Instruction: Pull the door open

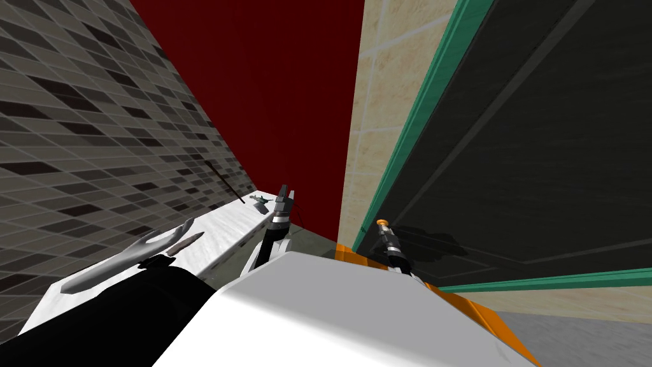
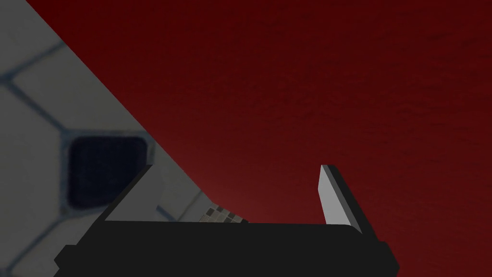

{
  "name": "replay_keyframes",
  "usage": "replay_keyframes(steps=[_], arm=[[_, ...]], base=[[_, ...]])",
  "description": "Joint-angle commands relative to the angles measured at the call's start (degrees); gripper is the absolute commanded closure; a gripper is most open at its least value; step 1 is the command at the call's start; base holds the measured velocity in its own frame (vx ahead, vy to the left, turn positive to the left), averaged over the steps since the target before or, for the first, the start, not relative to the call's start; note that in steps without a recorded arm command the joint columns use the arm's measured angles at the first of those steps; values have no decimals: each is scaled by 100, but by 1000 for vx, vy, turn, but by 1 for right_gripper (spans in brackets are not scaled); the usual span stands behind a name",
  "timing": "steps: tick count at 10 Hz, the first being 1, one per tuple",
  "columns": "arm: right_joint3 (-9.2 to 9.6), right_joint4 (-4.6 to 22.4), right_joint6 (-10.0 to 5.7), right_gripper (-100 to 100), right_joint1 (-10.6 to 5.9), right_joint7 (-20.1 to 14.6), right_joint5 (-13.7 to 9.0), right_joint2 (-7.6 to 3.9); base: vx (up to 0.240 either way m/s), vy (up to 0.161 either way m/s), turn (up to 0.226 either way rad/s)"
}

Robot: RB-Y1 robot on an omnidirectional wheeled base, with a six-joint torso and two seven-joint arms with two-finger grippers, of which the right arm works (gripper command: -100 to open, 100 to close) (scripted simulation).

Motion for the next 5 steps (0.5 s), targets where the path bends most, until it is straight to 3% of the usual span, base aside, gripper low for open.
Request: replay_keyframes(steps=[1, 5], arm=[[25, 3, -1, 100, 8, -176, -20, 15], [103, 14, -4, 100, 1, -780, -150, -7]], base=[[-18, -4, 14], [-19, -7, 23]])
